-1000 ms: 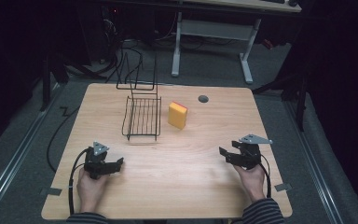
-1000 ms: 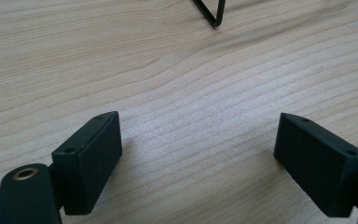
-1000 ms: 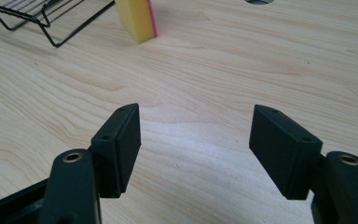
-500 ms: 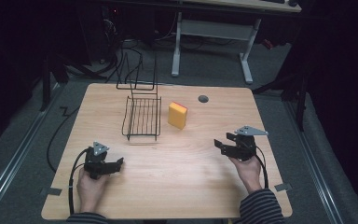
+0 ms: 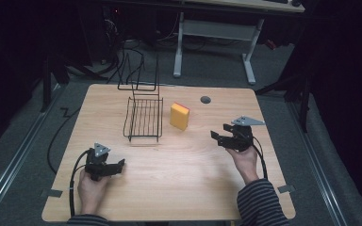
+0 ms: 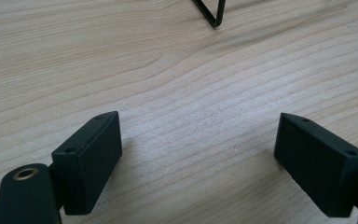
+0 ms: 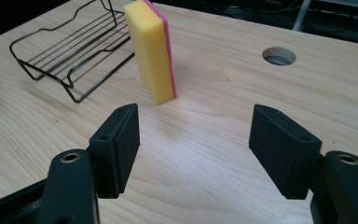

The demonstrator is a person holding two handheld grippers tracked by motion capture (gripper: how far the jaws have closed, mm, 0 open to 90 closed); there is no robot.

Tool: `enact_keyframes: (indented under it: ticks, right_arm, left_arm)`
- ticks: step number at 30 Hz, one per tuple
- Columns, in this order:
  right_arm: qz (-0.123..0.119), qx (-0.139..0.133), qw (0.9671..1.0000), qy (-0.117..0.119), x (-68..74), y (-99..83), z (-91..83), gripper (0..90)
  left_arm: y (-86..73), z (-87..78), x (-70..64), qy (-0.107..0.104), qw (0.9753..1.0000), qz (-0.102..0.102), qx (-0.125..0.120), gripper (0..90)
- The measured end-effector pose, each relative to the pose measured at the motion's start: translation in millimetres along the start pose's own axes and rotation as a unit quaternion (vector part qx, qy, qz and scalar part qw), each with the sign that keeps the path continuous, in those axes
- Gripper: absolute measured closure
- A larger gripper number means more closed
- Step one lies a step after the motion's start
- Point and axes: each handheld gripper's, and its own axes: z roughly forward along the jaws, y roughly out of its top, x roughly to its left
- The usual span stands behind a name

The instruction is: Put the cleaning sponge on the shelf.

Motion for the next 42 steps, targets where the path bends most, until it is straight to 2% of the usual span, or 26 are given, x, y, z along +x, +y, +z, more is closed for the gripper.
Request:
enact_keyframes:
  ticks: [12, 17, 36, 42]
  right_arm:
    - [0.002, -0.009, 0.9999, 0.009, 2.2, 22.4, 13.0, 33.1]
    - [-0.005, -0.014, 0.9998, 0.014, 6.3, 31.2, 18.1, 33.1]
    - [-0.022, -0.006, 0.9992, 0.032, 21.4, 62.2, 47.9, 31.7]
    - [-0.023, -0.002, 0.9990, 0.037, 25.0, 65.6, 60.9, 31.0]
  left_arm:
    - [0.0, 0.0, -0.1, 0.000, 1.0000, 0.000, 0.000, 15.7]
    - [0.0, 0.0, -0.1, 0.000, 1.0000, 0.000, 0.000, 15.7]
    - [0.0, 0.0, -0.1, 0.000, 1.0000, 0.000, 0.000, 15.7]
    - [0.0, 0.0, 0.0, 0.000, 1.0000, 0.000, 0.000, 15.7]
